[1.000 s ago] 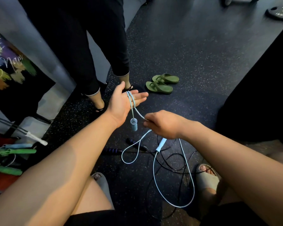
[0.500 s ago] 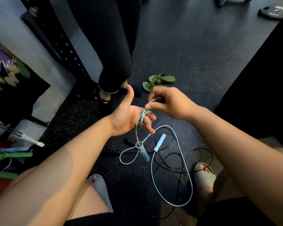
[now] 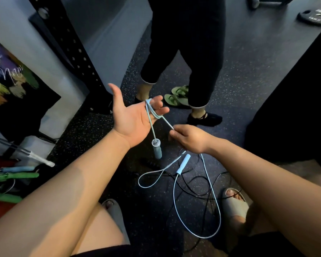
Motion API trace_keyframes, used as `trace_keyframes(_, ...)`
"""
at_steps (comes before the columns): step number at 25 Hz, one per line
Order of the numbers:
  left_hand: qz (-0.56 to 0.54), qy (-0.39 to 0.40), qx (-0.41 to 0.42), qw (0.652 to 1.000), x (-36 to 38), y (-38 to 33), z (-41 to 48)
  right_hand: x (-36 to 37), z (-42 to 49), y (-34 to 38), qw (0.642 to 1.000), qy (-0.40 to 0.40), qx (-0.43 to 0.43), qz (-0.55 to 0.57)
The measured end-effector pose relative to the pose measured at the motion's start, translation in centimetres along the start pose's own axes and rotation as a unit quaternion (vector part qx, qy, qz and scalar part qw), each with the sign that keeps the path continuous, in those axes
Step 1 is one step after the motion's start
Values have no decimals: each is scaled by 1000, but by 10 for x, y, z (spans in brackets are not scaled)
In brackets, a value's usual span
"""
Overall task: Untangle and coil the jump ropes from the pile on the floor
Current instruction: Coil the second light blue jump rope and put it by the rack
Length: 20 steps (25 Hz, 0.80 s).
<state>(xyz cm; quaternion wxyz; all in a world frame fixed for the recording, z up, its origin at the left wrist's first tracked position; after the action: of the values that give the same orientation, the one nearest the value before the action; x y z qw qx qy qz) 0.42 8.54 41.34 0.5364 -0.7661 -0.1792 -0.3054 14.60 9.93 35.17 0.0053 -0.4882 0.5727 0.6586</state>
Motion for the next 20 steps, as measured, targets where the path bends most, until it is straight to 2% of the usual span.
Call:
trace_keyframes(2,7,-31,33,999,-7,-7,2,5,-1,9,998,32,-12,-49)
trace_keyframes(5,59,-72,47,995,-17,-6,7,2,-2,33,990,36,-77,-114)
trace_keyframes(9,242,-117,-13,963,-25,13,10,-8,-5,58,973,-6,-144,-180)
trace_keyframes(11,326,-82,-56,940,-21,25,11,-18,-7,64,965,-42,-157,-206)
trace_keyframes(14,419,20,-119,900,-8,41,4,-38,-9,65,960,-76,-156,-217)
trace_keyframes(17,445,69,-169,877,-1,51,-5,-52,-9,63,969,-82,-165,-165)
trace_keyframes(20,435,100,-195,874,3,51,-9,-59,-8,54,975,-93,-180,-87)
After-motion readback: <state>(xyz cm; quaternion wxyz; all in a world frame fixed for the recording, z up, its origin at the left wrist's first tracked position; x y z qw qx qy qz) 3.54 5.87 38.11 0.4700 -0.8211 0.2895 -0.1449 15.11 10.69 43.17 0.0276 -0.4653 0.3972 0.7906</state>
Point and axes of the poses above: each hand's wrist, its own z-axis towards the middle knuckle, its own x-axis out of the palm, y = z × x, the point moved 7 cm from there along z, towards the middle knuckle, and after that the axes turned 3 degrees about -x, right-handed, at the moved point
